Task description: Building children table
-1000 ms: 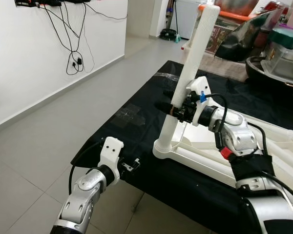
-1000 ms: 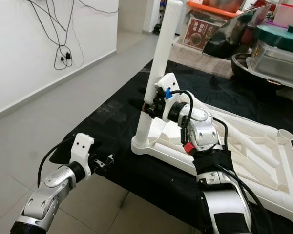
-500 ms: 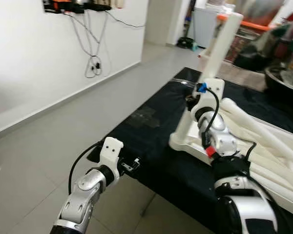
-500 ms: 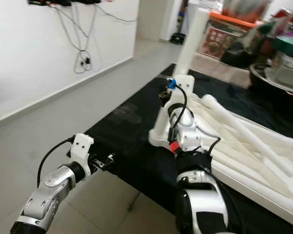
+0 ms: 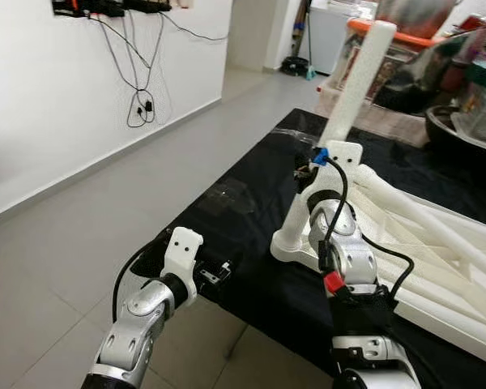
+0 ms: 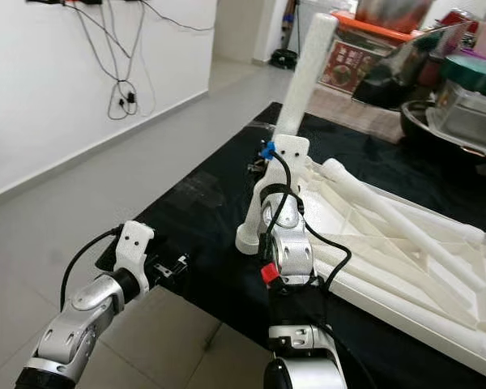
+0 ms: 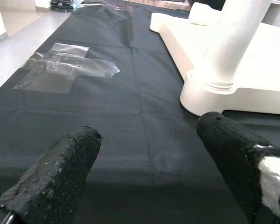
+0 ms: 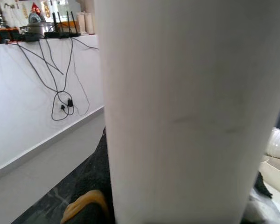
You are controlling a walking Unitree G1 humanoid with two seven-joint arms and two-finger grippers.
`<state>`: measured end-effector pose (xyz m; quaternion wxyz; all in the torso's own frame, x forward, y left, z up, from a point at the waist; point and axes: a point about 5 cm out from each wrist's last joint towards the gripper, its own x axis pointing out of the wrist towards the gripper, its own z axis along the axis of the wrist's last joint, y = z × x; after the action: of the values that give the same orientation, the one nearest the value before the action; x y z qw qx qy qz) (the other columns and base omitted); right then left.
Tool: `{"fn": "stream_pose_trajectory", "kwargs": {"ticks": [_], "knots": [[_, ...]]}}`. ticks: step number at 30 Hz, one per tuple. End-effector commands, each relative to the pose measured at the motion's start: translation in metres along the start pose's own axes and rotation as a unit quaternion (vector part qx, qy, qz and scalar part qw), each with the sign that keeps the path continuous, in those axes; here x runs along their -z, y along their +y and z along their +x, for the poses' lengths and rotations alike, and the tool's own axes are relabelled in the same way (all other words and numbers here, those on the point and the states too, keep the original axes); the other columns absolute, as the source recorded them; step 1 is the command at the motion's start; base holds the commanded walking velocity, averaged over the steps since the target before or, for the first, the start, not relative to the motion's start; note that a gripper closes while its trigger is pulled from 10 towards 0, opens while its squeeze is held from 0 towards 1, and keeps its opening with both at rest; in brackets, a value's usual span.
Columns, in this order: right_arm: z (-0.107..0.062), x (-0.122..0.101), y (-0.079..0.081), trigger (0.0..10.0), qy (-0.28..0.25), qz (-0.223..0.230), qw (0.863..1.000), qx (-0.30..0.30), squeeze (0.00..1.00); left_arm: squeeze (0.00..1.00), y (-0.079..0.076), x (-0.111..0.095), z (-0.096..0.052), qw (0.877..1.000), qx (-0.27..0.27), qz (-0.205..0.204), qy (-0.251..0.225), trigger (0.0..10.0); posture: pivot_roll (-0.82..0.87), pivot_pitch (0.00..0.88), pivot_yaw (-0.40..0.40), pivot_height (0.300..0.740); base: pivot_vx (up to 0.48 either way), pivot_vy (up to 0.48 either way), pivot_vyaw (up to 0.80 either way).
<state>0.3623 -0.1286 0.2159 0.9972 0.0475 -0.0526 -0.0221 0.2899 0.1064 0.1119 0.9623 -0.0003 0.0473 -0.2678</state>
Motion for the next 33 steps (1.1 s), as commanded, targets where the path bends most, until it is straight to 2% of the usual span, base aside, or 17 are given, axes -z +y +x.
{"fn": "stream_pose_trajectory", "kwargs": {"ticks": [1,2,6,7,12,14,15,16,18,19,21,23,24,26,27,29,33], "knots": [[-0.001,0.017,-0.003,10.0,0.035,-0.003,0.999,0.005,0.36,0.00,-0.004,0.006,0.001,1.000,0.004,-0.008,0.009,10.0,0.02,0.000,-0.137,0.740,0.000,0.000,0.00],[-0.001,0.012,-0.004,10.0,0.021,0.002,1.000,0.005,1.00,0.00,-0.003,0.006,0.000,1.000,0.005,-0.007,0.010,10.0,0.02,0.000,-0.138,0.740,0.000,0.000,0.00],[-0.001,0.005,-0.004,10.0,0.008,-0.005,1.000,-0.012,1.00,0.00,-0.001,0.006,0.000,1.000,0.004,-0.006,0.010,10.0,0.02,0.000,-0.137,0.740,0.000,0.000,0.00],[-0.001,0.002,-0.003,10.0,0.001,-0.012,1.000,-0.024,0.00,0.00,0.000,0.005,0.000,1.000,0.003,-0.005,0.010,10.0,0.02,0.000,-0.135,0.740,0.000,0.000,0.00],[0.002,-0.011,0.000,10.0,-0.022,-0.014,0.994,-0.107,0.00,0.00,0.001,0.005,0.000,1.000,0.002,-0.005,0.010,10.0,0.02,0.000,-0.133,0.740,0.000,0.000,0.00],[0.002,-0.020,0.007,10.0,-0.045,-0.040,0.961,-0.271,0.00,0.00,0.000,0.005,0.001,1.000,0.003,-0.005,0.009,10.0,0.02,0.000,-0.136,0.740,0.000,0.000,0.00],[0.002,-0.020,0.007,10.0,-0.045,-0.040,0.961,-0.271,0.00,0.00,0.000,0.005,0.001,1.000,0.003,-0.005,0.009,10.0,0.02,0.000,-0.136,0.740,0.000,0.000,0.00],[-0.003,-0.017,0.011,10.0,-0.038,-0.055,0.933,-0.353,0.00,0.00,0.000,0.005,0.002,1.000,0.003,-0.005,0.009,10.0,0.02,0.000,-0.137,0.740,0.000,0.000,0.00],[-0.003,-0.017,0.011,10.0,-0.038,-0.055,0.933,-0.353,0.00,0.00,0.000,0.005,0.002,1.000,0.003,-0.005,0.009,10.0,0.02,0.000,-0.137,0.740,0.000,0.000,0.00],[-0.007,-0.012,0.013,10.0,-0.027,-0.065,0.914,-0.398,0.00,0.00,-0.001,0.005,0.002,1.000,0.003,-0.005,0.008,10.0,0.02,0.000,-0.137,0.740,0.000,0.000,0.00],[-0.007,-0.012,0.013,10.0,-0.027,-0.065,0.914,-0.398,0.00,0.00,-0.001,0.005,0.002,1.000,0.003,-0.005,0.008,10.0,0.02,0.000,-0.137,0.740,0.000,0.000,0.00],[-0.011,-0.001,0.012,10.0,-0.005,-0.096,0.892,-0.441,0.00,0.00,0.000,0.004,0.002,1.000,0.002,-0.003,0.009,10.0,0.03,0.000,-0.141,0.740,0.000,0.000,0.00],[-0.015,0.008,0.011,4.5,0.016,-0.117,0.872,-0.475,0.00,0.00,0.001,0.004,0.001,1.000,0.000,-0.002,0.009,10.0,0.03,0.000,-0.141,0.740,0.000,0.000,0.00],[-0.015,0.008,0.011,4.5,0.016,-0.117,0.872,-0.475,0.00,0.00,0.001,0.004,0.001,1.000,0.000,-0.002,0.009,10.0,0.03,0.000,-0.141,0.740,0.000,0.000,0.00],[-0.020,0.014,0.010,0.0,0.032,-0.131,0.852,-0.505,0.00,0.00,0.002,0.005,0.000,1.000,-0.001,-0.002,0.010,10.0,0.03,0.000,-0.142,0.740,0.000,0.000,0.00],[-0.020,0.014,0.010,0.0,0.032,-0.131,0.852,-0.505,0.00,0.00,0.002,0.005,0.000,1.000,-0.001,-0.002,0.010,10.0,0.03,0.000,-0.142,0.740,0.000,0.000,0.00],[-0.030,0.022,0.004,0.0,0.070,-0.140,0.818,-0.554,0.00,0.00,0.000,0.006,0.000,1.000,0.000,-0.003,0.011,10.0,0.03,0.000,-0.142,0.740,0.000,0.000,0.00]]}}
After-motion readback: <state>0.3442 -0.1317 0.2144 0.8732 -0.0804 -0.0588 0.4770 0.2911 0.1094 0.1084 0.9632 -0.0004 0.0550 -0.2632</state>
